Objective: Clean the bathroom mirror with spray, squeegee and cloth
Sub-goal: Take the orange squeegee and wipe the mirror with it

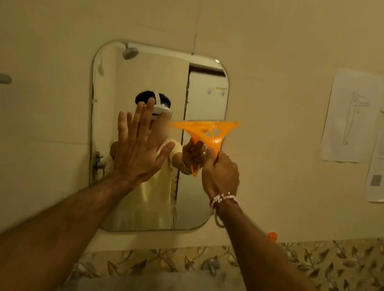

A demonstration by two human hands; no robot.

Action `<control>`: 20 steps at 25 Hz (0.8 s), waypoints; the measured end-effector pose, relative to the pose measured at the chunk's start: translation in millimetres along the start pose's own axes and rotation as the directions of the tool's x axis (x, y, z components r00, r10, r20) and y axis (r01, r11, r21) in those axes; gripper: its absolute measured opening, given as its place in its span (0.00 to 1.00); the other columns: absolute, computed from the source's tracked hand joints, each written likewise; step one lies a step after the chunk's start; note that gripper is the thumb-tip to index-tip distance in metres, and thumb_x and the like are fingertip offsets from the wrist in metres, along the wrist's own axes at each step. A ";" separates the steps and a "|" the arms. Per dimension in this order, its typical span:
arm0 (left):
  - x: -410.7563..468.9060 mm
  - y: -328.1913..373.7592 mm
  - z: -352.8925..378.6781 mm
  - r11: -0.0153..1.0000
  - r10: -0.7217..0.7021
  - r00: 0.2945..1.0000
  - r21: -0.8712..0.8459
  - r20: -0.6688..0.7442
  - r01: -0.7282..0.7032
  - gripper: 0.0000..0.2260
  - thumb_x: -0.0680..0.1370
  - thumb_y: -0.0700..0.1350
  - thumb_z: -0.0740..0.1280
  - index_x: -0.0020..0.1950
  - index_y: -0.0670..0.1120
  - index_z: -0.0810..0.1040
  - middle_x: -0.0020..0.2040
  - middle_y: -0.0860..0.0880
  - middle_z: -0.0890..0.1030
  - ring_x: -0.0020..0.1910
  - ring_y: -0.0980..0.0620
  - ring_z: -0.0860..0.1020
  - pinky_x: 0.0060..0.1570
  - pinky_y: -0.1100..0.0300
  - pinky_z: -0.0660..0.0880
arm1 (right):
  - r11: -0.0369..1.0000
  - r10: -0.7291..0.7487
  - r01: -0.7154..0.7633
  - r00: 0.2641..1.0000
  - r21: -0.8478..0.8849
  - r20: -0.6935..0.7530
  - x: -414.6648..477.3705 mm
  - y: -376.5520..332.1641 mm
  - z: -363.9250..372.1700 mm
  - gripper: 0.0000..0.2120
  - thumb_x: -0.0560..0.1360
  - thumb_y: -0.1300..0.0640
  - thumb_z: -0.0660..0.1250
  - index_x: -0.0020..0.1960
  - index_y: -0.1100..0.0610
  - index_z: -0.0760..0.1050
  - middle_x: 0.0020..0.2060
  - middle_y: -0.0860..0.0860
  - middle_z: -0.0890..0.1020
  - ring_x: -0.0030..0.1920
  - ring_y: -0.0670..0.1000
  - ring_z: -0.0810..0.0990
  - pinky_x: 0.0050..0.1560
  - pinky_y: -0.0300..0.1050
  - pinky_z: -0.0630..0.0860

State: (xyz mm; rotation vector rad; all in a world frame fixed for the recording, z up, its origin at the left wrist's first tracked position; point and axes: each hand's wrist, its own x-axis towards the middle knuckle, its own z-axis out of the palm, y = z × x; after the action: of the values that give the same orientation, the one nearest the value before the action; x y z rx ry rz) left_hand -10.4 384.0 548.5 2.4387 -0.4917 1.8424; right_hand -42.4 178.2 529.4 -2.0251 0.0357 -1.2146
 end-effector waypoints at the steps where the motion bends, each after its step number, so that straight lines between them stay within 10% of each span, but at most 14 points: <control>1: 12.2 1.7 -2.9 1.000 0.001 1.000 0.006 -0.013 -0.001 0.32 0.84 0.66 0.45 0.84 0.56 0.41 0.85 0.41 0.47 0.84 0.40 0.48 0.78 0.32 0.43 | 1.000 0.009 -0.009 1.000 -0.001 -0.018 17.7 -10.2 -4.0 0.24 0.81 0.41 0.52 0.45 0.58 0.77 0.40 0.58 0.82 0.41 0.60 0.80 0.42 0.54 0.77; 20: -125.9 27.1 37.6 0.998 -0.056 0.986 -0.009 0.159 0.059 0.33 0.83 0.65 0.50 0.85 0.53 0.50 0.86 0.43 0.46 0.85 0.42 0.45 0.79 0.35 0.39 | 0.957 0.228 -0.150 0.917 -0.248 0.328 -156.2 111.3 18.0 0.25 0.82 0.41 0.51 0.45 0.59 0.77 0.41 0.58 0.83 0.43 0.61 0.80 0.43 0.51 0.75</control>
State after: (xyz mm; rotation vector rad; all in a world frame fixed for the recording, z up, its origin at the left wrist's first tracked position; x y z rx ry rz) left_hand -13.3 377.9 414.5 2.5745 -0.4351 1.6265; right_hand -76.3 169.6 339.9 -2.3444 0.1945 -0.7368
